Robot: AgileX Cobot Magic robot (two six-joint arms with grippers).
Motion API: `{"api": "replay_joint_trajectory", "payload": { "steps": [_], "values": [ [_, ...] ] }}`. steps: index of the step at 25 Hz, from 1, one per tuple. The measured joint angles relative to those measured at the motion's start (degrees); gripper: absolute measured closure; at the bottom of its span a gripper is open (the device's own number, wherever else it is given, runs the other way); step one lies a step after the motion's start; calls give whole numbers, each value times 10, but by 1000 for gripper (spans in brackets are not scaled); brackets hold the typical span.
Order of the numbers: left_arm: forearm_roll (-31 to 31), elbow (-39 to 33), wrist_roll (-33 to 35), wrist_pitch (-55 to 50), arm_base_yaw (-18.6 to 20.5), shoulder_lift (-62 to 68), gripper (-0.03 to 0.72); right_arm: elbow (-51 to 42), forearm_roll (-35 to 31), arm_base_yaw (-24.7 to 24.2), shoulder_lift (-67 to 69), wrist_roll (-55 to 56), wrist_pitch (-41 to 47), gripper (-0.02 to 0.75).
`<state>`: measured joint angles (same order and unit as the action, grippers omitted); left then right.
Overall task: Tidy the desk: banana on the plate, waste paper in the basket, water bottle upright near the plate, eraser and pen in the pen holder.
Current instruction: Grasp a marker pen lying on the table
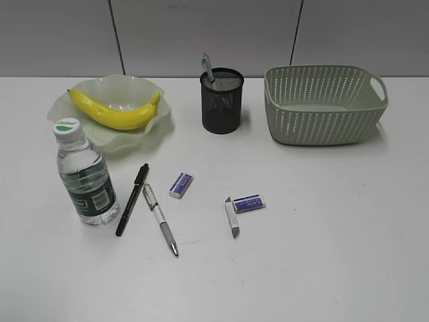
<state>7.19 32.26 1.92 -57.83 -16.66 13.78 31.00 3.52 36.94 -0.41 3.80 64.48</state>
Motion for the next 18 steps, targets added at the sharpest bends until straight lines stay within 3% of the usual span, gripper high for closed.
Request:
{"api": "replay_joint_trajectory", "payload": {
  "steps": [5,14,18],
  "values": [
    [39,39,2,73,0,157,252,-15,2,1,0,-5,-38,395],
    [102,79,2,107,1,481,252,-18,2,1,0,-12,-47,397],
    [107,82,-6,156,-34,550,253,-18,2,1,0,-12,-47,397]
  ]
}}
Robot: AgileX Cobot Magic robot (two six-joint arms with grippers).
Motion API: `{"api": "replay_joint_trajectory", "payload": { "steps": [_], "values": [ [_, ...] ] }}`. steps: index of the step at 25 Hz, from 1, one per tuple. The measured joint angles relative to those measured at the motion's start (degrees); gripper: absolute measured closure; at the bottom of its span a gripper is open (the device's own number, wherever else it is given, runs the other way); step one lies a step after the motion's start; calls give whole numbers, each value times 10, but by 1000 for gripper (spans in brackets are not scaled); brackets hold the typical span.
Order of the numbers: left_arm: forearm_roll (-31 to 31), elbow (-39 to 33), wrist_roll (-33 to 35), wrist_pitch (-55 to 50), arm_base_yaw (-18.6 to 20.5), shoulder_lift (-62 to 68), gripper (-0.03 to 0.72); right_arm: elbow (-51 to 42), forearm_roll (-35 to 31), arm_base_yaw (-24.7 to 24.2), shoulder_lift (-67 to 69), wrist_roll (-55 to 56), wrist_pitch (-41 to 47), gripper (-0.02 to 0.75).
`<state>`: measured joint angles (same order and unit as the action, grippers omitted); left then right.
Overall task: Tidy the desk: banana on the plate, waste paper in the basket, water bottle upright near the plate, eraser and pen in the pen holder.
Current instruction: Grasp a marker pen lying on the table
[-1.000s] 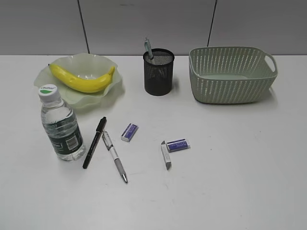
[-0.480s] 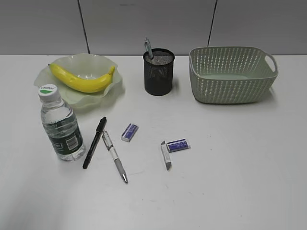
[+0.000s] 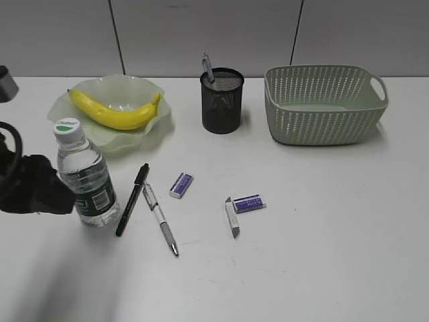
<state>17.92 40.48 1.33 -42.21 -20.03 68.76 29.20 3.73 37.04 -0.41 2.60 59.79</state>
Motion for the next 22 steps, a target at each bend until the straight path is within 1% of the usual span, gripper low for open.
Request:
{"api": "replay_joint_trajectory", "payload": {
  "steps": [2,3,5,7,8,9,11,15,19,22],
  "values": [
    [-13,0,-39,34,-42,16,253,0,0,0,0,0,0,397],
    [-33,0,-74,50,-63,22,253,0,0,0,0,0,0,397],
    [-101,0,-164,87,-111,32,253,0,0,0,0,0,0,397],
    [-187,0,-273,111,-147,47,253,0,0,0,0,0,-1,397],
    [-221,0,-317,120,-162,56,253,0,0,0,0,-1,-1,397],
    [-252,0,-349,127,-174,65,253,0,0,0,0,-1,-1,397],
    [-278,0,-398,140,-188,89,256,0,0,0,0,-1,-1,397],
    [-276,13,-426,150,-197,142,266,0,0,0,0,-1,-1,397],
    [-276,58,-429,152,-198,186,269,0,0,0,0,-1,-1,397],
    [-294,96,-429,149,-199,220,270,0,0,0,0,-1,-1,398]
  ]
}}
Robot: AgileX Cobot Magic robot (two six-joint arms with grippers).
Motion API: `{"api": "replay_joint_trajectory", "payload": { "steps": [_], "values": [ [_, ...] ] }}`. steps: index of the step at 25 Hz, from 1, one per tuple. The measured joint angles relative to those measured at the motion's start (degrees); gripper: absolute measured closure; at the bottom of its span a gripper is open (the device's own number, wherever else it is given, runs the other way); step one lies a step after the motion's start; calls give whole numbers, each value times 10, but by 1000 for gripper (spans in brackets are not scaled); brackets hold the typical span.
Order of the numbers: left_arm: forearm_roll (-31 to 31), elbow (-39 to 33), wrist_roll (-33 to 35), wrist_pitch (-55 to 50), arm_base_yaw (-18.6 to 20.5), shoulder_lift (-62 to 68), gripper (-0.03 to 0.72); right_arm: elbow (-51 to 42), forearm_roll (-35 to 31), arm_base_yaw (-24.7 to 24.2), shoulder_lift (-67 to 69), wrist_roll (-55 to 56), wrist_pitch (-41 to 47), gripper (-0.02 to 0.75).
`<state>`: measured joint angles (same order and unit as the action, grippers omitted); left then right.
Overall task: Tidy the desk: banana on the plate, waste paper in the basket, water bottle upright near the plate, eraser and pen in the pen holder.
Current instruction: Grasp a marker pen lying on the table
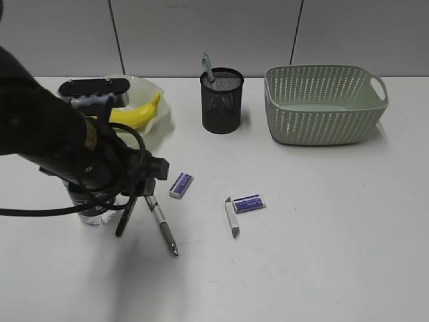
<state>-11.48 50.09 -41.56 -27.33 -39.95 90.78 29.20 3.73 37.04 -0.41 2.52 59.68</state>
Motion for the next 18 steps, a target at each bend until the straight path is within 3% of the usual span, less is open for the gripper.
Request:
{"api": "replay_joint_trajectory", "payload": {
  "steps": [8,13,18],
  "values": [
    [-60,128,-1,-85,-42,95,270,0,0,0,0,0,0,398],
    [-102,211,4,-135,-44,147,272,0,0,0,0,0,0,397],
    [-100,295,57,-179,-43,198,271,0,0,0,0,0,0,397]
  ]
}}
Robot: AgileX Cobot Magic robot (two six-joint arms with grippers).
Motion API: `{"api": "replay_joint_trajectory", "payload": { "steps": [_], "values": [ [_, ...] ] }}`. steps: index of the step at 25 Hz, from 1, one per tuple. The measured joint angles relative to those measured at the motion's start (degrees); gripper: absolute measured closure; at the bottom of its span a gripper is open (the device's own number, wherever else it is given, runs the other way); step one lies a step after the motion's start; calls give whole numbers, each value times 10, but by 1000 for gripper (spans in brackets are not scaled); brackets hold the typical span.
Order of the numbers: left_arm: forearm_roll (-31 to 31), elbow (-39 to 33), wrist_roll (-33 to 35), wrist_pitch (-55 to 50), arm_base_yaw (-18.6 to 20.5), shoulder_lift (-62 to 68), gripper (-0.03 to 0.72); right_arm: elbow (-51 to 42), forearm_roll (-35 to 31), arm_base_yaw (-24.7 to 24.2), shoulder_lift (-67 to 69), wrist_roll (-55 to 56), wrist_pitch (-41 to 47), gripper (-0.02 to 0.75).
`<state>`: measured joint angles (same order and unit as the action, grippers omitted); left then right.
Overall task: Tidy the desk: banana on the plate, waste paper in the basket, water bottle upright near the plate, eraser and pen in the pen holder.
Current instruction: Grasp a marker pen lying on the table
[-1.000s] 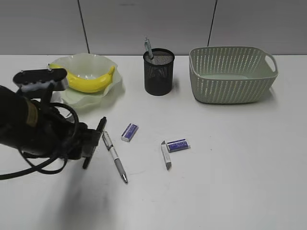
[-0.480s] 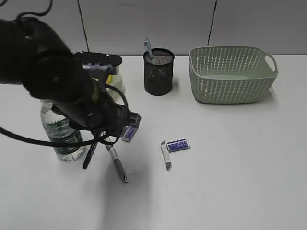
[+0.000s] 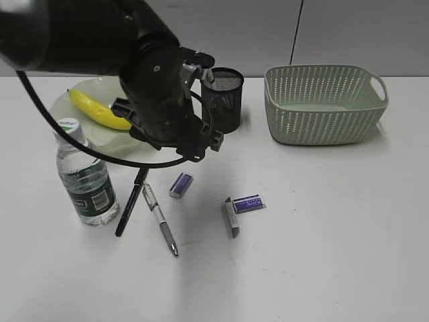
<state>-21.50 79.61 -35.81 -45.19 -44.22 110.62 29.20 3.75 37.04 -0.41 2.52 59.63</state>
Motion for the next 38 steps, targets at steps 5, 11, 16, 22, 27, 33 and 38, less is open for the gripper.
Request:
{"api": "replay_joint_trajectory", "payload": {
  "steps": [5,11,16,22,27,33,38],
  "values": [
    [13,102,46,-110,24,58,271,0,0,0,0,0,0,397],
    [113,154,136,-165,90,81,271,0,2,0,0,0,0,398],
    [131,158,157,-177,127,90,271,0,3,0,0,0,0,398],
    [133,158,176,-184,135,125,271,0,5,0,0,1,0,398],
    [137,158,179,-174,135,148,271,0,10,0,0,7,0,398],
    [150,158,180,-154,135,172,267,0,11,0,0,9,0,398],
    [149,158,180,-140,135,177,267,0,11,0,0,9,-1,398]
  ]
}}
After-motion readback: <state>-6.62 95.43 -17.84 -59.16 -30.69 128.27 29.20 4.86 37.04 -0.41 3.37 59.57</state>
